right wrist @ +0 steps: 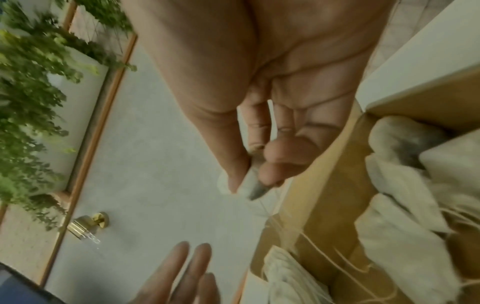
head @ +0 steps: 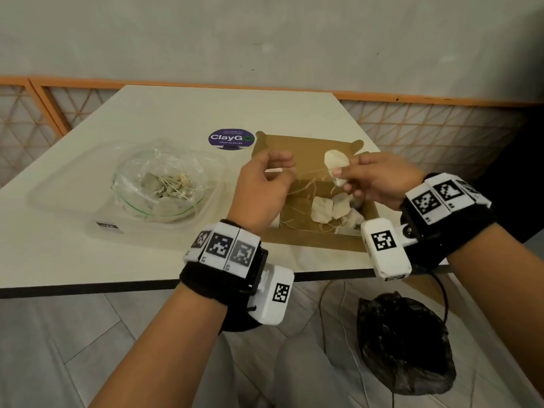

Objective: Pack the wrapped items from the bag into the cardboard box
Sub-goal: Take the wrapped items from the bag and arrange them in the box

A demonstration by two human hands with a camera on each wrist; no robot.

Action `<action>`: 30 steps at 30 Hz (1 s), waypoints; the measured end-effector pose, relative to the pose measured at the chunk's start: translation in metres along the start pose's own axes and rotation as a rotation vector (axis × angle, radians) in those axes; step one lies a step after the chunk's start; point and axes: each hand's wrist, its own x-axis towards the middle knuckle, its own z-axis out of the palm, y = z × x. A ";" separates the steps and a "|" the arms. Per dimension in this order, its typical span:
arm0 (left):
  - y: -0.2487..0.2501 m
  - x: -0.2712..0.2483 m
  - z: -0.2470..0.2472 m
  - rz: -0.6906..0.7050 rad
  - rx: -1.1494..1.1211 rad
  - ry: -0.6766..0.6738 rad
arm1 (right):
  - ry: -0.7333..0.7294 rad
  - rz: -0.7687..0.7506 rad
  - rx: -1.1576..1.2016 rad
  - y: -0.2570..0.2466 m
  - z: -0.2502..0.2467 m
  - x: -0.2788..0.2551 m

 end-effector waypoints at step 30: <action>-0.027 0.014 0.024 -0.289 -0.318 -0.121 | 0.264 -0.306 -0.255 0.042 -0.014 0.002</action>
